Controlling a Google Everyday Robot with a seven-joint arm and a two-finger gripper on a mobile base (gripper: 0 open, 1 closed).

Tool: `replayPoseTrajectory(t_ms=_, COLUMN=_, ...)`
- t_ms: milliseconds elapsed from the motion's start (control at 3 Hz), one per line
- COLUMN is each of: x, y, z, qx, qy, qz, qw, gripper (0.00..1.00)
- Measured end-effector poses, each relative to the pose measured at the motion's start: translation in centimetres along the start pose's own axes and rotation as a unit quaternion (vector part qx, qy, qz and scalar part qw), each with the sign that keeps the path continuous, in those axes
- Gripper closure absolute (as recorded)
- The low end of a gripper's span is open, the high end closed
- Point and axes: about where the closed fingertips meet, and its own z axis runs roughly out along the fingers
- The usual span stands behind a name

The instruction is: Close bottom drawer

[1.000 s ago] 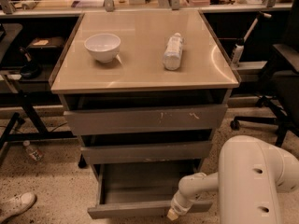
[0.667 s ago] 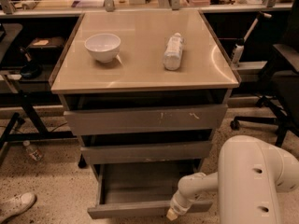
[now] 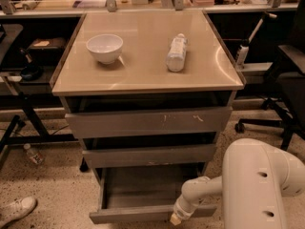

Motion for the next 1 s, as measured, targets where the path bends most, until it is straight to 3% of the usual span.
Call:
replayPoseTrajectory(t_ms=333, x=0.0, y=0.0, z=0.0, qx=0.0, qy=0.0, qz=0.0, qw=1.0, gripper=0.11)
replayPoseTrajectory(t_ms=667, x=0.0, y=0.01, z=0.01, qx=0.0, qy=0.0, qz=0.0, qw=1.0, gripper=0.0)
replayPoseTrajectory(t_ms=1000, x=0.01, y=0.01, z=0.01, qx=0.0, qy=0.0, qz=0.0, qw=1.0, gripper=0.01)
